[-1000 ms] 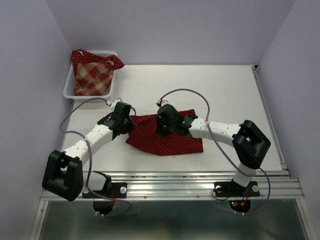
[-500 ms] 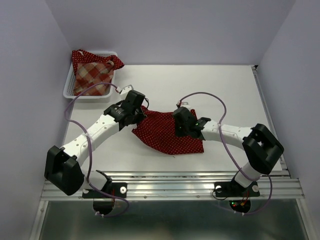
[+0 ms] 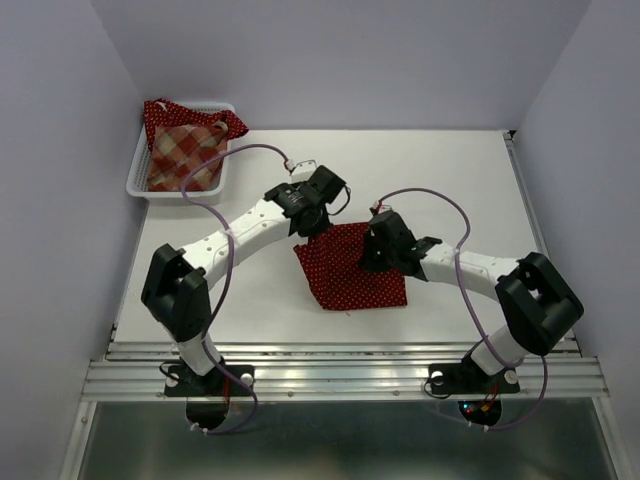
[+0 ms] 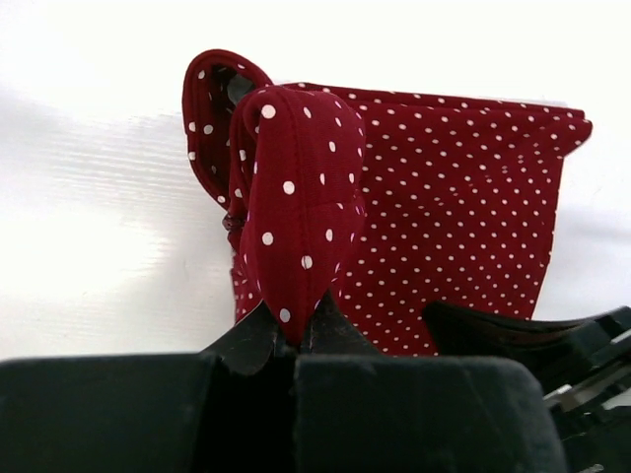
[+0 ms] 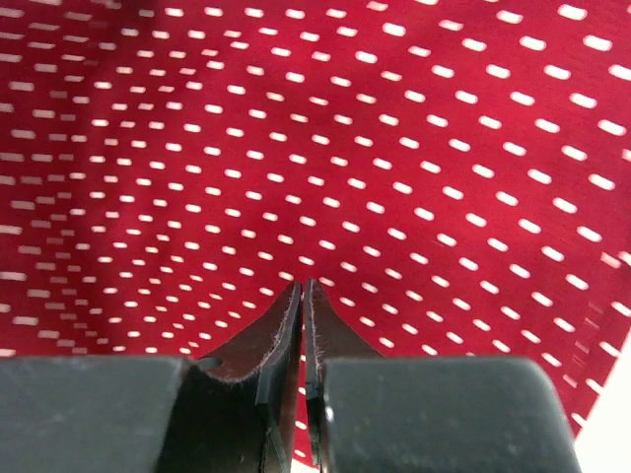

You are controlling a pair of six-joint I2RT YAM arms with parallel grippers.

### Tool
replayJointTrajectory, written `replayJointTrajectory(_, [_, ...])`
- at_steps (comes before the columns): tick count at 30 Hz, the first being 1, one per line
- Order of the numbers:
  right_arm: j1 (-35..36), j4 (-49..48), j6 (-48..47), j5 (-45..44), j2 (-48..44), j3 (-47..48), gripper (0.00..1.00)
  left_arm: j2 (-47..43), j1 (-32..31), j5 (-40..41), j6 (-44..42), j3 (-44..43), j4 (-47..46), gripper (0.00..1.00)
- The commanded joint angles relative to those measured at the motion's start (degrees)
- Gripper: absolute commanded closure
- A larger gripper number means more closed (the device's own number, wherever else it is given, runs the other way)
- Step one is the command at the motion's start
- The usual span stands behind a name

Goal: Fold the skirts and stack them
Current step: Fold the skirt

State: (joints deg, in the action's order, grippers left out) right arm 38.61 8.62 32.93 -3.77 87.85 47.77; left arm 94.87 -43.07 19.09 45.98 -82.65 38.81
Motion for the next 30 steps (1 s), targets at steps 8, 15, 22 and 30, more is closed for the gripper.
replayJointTrajectory(8, [0.1, -14.8, 3.5, 8.7, 2.7, -1.4, 0.91, 6.1, -5.2, 0.5, 2.3, -11.4, 3.7, 1.00])
replayJointTrajectory(15, [0.1, -25.9, 8.1, 17.4, 7.7, -2.3, 0.92, 4.1, -5.3, 0.8, 3.3, -11.0, 2.9, 1.00])
replayJointTrajectory(22, [0.1, -32.4, 11.5, 21.4, 14.4, -2.2, 0.94, 3.2, -5.3, 0.9, 4.4, -10.3, 3.4, 1.00])
replayJointTrajectory(30, [2.0, -32.0, 12.0, 22.7, 20.8, 0.9, 0.95, 1.9, -4.7, 2.0, 5.4, -8.7, 2.4, 1.00])
